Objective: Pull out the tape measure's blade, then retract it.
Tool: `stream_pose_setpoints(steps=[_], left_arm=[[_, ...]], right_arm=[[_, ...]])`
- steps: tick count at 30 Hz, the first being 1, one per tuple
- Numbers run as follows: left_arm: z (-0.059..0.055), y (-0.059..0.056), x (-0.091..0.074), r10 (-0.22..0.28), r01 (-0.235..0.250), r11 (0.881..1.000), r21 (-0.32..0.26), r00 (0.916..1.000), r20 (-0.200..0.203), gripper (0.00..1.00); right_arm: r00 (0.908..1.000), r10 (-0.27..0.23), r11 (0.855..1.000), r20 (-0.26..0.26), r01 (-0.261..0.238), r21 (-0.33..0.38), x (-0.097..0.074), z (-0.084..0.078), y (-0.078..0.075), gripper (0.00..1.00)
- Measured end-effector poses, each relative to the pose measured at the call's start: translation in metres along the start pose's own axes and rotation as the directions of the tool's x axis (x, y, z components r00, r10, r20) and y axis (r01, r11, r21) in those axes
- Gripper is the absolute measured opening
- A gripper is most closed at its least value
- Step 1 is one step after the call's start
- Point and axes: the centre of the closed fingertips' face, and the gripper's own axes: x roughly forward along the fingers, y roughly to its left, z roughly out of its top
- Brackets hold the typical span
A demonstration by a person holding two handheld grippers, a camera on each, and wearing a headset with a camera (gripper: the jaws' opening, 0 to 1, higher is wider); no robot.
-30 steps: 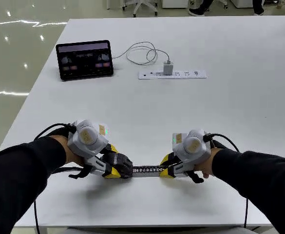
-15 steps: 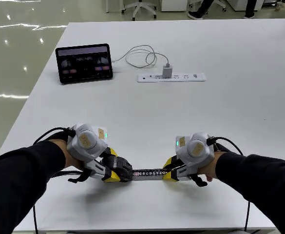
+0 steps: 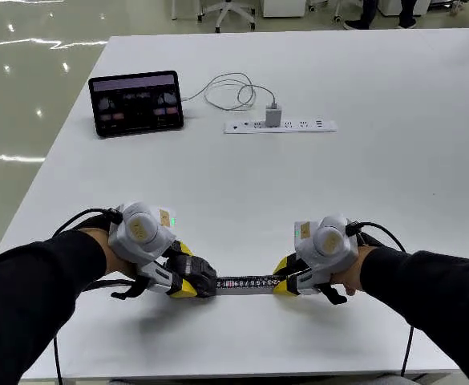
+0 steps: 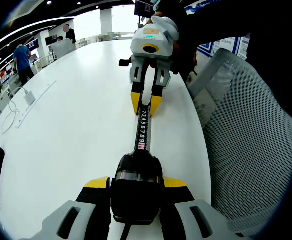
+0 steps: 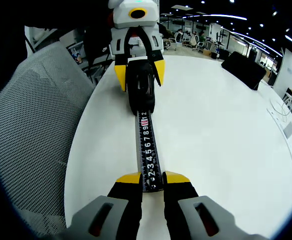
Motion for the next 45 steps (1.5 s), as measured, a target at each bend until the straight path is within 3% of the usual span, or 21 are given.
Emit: stream_pose_setpoints(steps=[45], left_arm=[[0.0, 0.0, 0.001, 0.001, -0.001, 1.0, -0.001, 1.0, 0.004, 0.34]], right_arm=[[0.9997, -0.02, 1.0, -0.012, 0.021, 0.019, -0.019, -0.023, 0.0, 0.11]])
